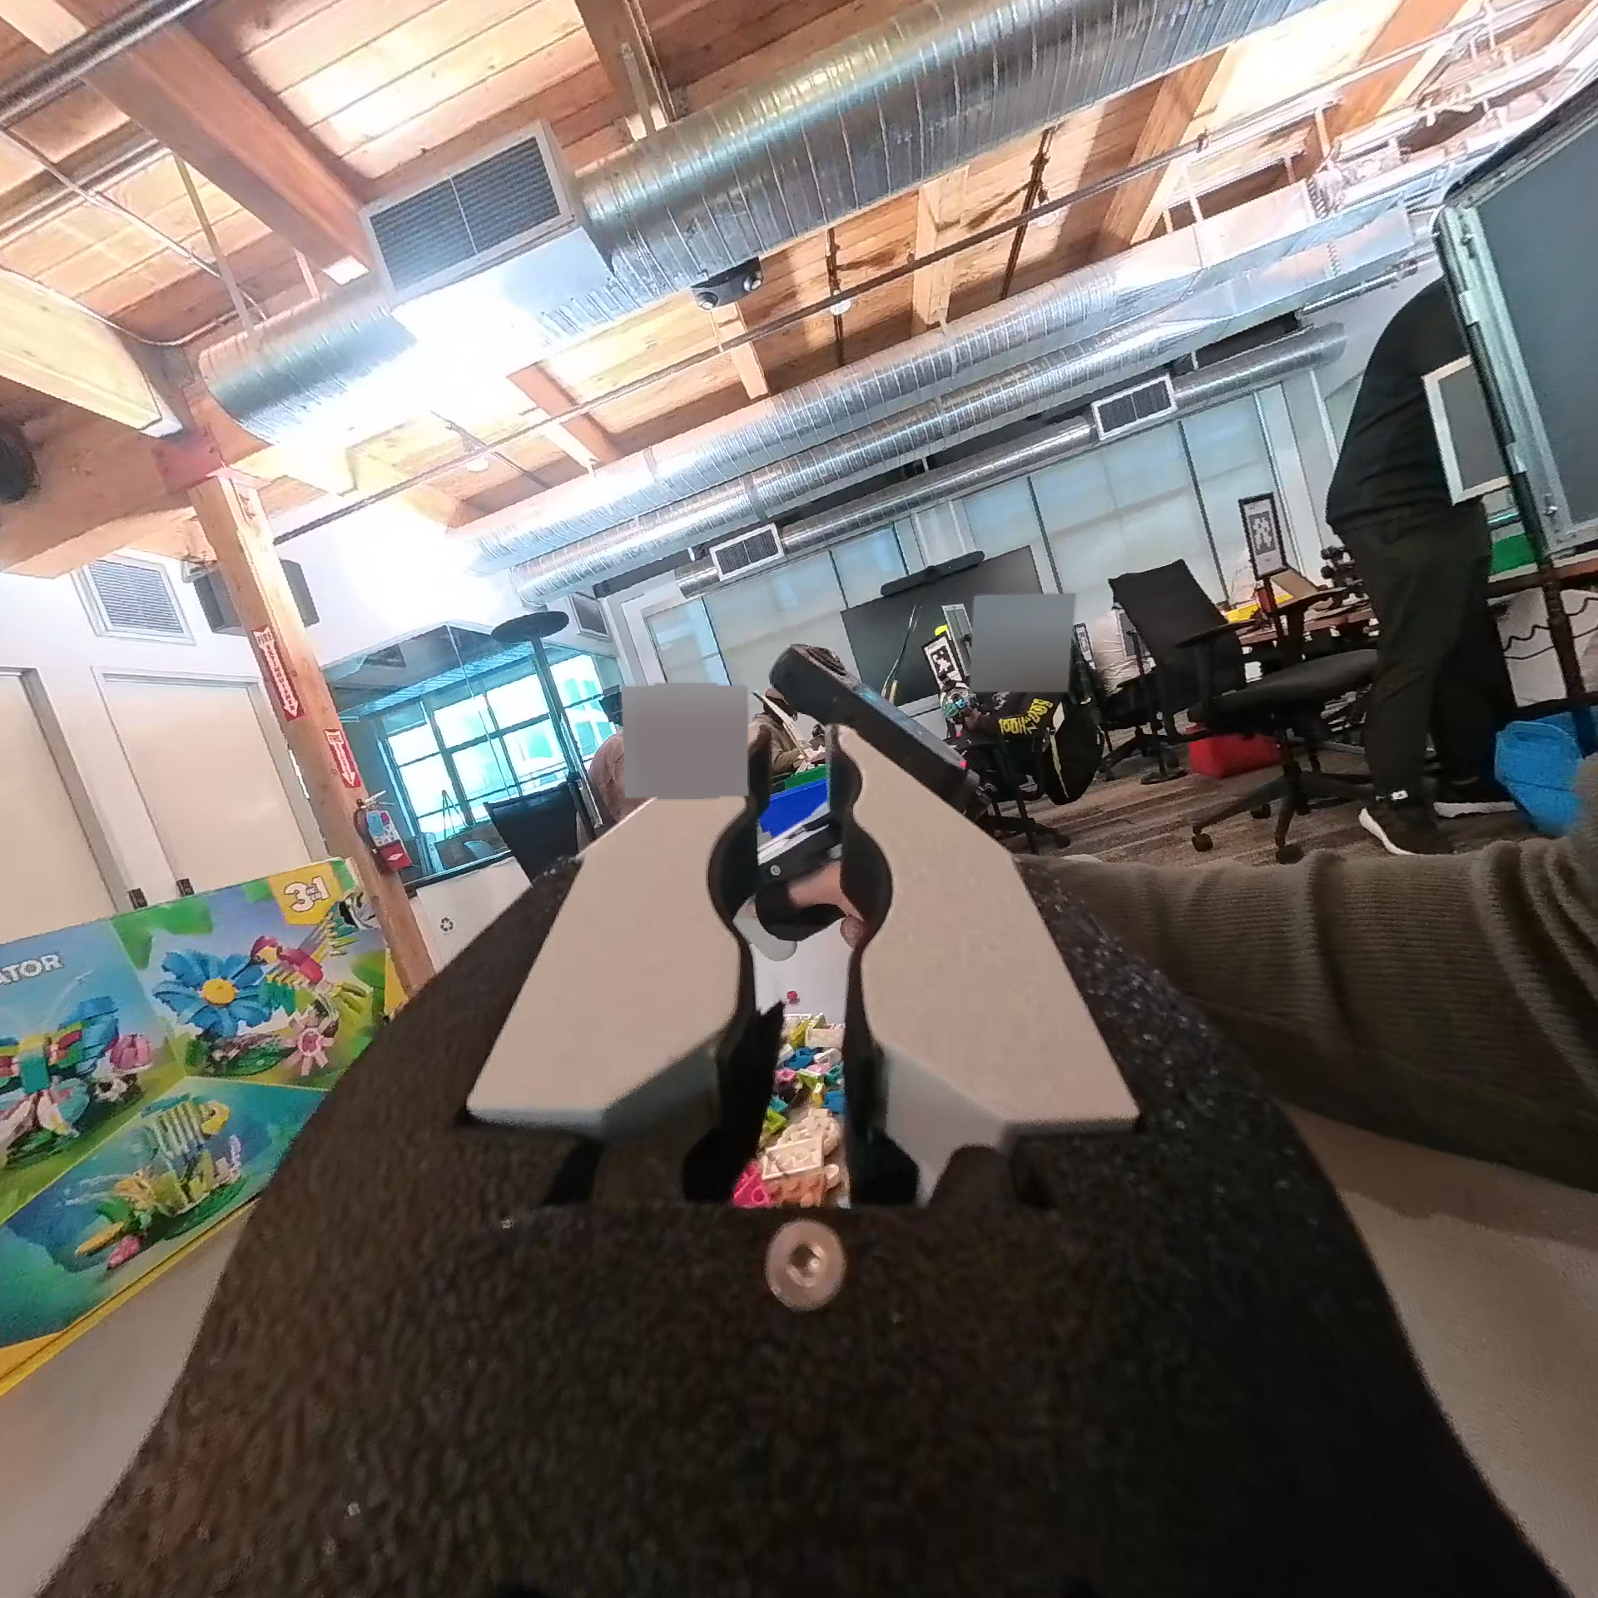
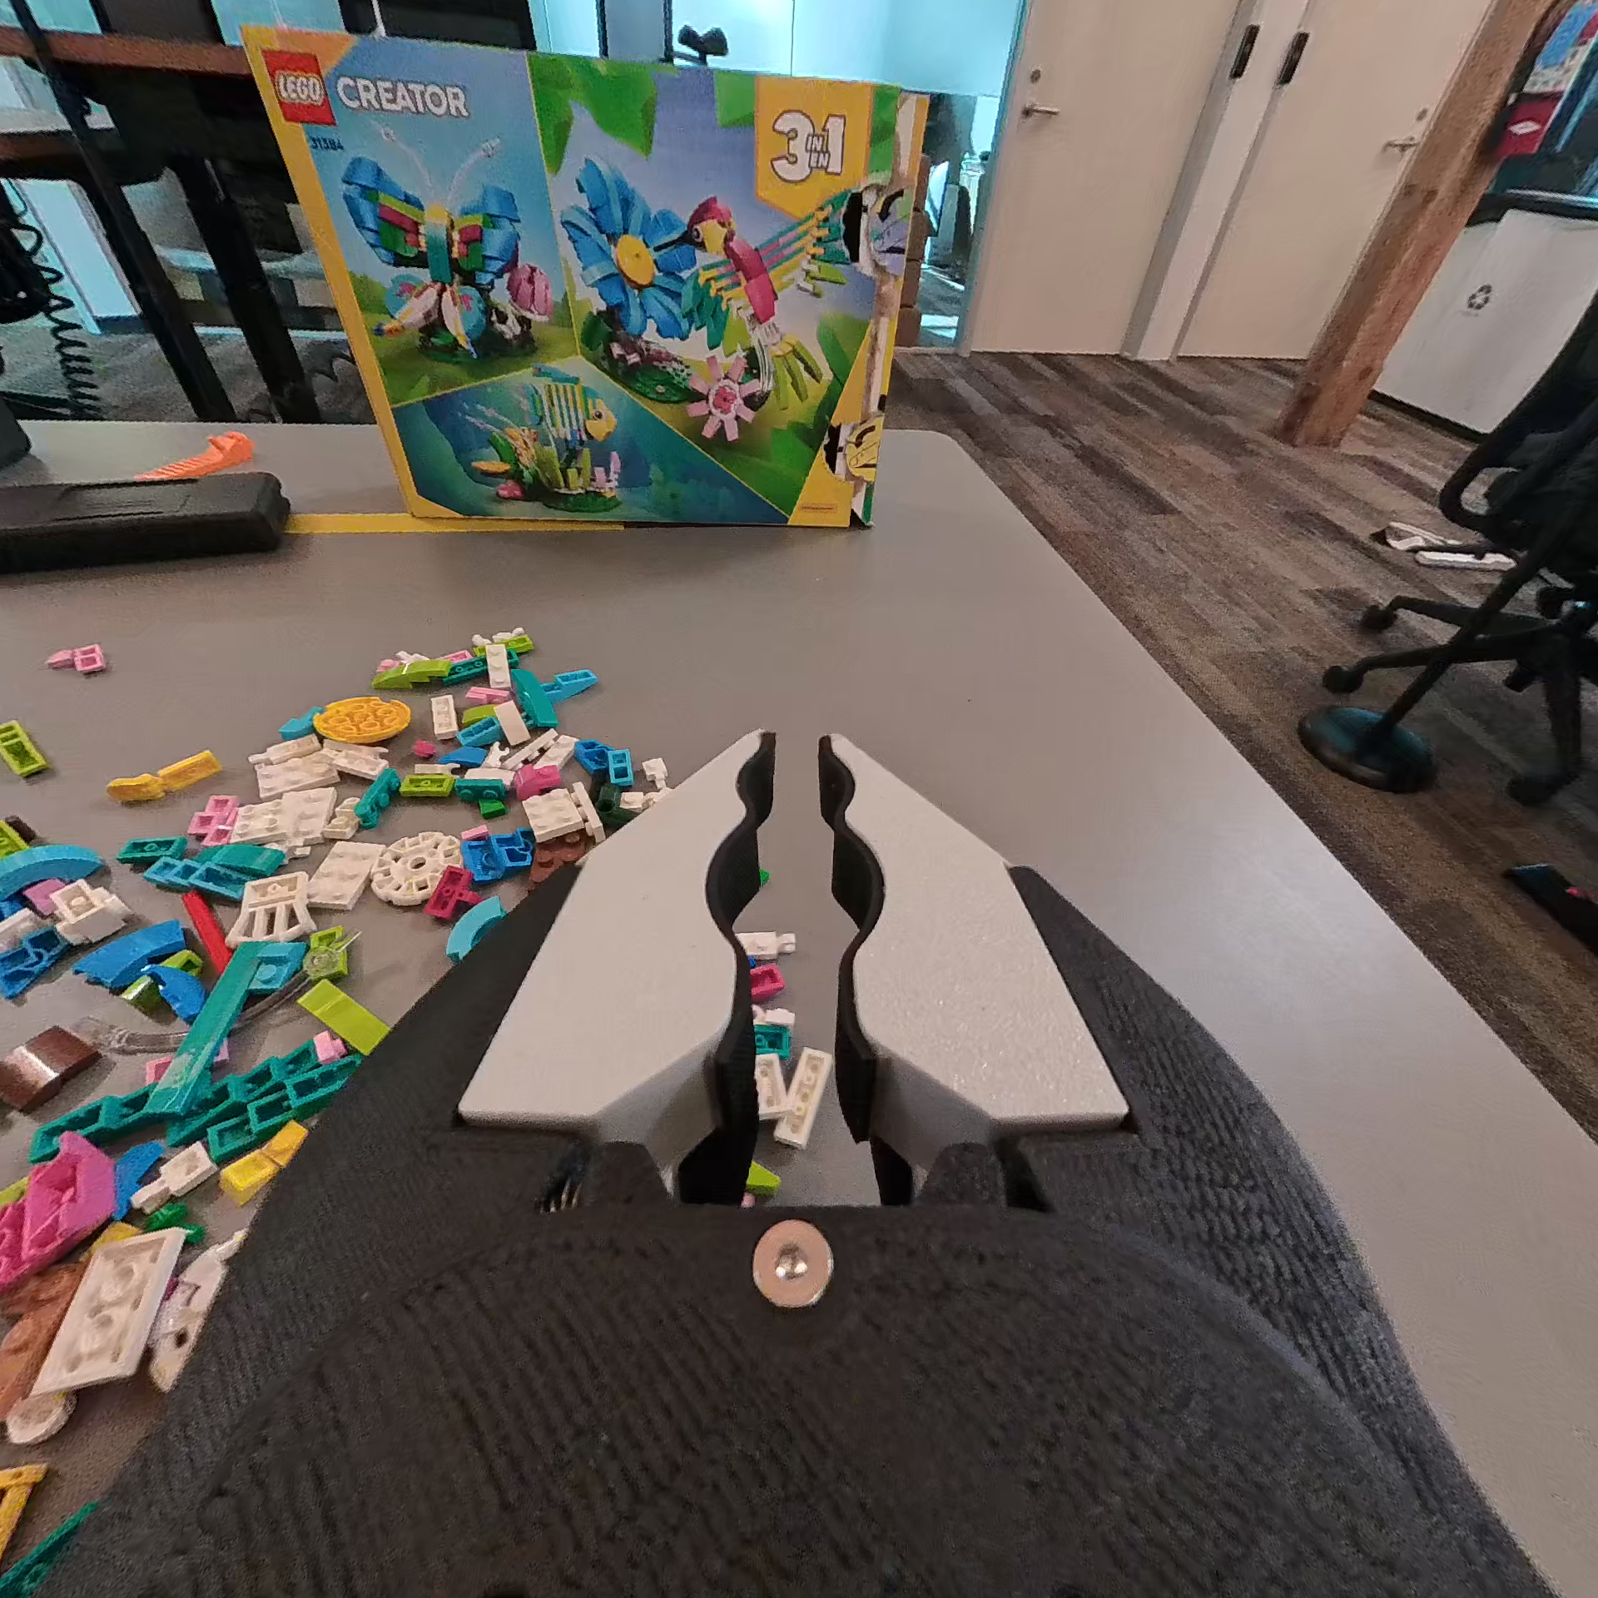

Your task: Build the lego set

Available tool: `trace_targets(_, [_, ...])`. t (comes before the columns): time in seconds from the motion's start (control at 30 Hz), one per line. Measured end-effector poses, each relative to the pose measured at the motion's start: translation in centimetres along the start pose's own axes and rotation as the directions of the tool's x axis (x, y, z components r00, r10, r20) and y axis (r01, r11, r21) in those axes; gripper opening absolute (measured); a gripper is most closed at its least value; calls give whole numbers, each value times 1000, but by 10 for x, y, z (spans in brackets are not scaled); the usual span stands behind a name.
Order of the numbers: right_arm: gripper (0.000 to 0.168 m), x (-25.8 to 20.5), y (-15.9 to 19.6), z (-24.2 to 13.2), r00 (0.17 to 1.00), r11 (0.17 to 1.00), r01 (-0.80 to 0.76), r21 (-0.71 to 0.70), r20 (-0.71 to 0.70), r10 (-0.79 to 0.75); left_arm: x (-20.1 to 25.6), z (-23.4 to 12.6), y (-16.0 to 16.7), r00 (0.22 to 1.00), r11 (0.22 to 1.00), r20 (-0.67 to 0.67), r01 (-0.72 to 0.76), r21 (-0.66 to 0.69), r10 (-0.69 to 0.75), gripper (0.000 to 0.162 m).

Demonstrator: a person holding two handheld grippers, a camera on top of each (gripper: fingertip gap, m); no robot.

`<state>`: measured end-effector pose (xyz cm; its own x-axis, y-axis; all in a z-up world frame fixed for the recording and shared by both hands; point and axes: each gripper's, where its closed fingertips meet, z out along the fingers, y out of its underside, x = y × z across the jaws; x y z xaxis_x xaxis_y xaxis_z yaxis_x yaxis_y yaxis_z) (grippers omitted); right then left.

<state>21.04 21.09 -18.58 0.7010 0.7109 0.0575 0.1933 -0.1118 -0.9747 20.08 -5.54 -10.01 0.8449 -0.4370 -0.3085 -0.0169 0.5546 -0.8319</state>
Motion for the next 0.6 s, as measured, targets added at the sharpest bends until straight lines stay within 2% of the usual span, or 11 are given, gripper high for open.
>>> trace_targets(0.27, [8, -4, 13, 6, 999, 997, 30, -64, 12, -30, -2, 0, 1, 1000, 1000, 3, 4, -5, -4, 8])
trace_targets(0.37, [8, -11, 31, 12, 997, 985, 51, -167, 67, -40, -2, 0, 2, 1000, 1000, 5, 7, -7, -7, 8])
trace_targets(0.47, [8, -18, 43, 18, 990, 965, 5, -261, 134, 31, -2, 0, 2, 1000, 1000, 2, 4, -9, -4, 8])
trace_targets(0.6, [10, -7, 53, 24, 993, 928, 96, -359, 98, -65, 0, 0, 3, 1000, 1000, -3, -2, -10, 2, 8])
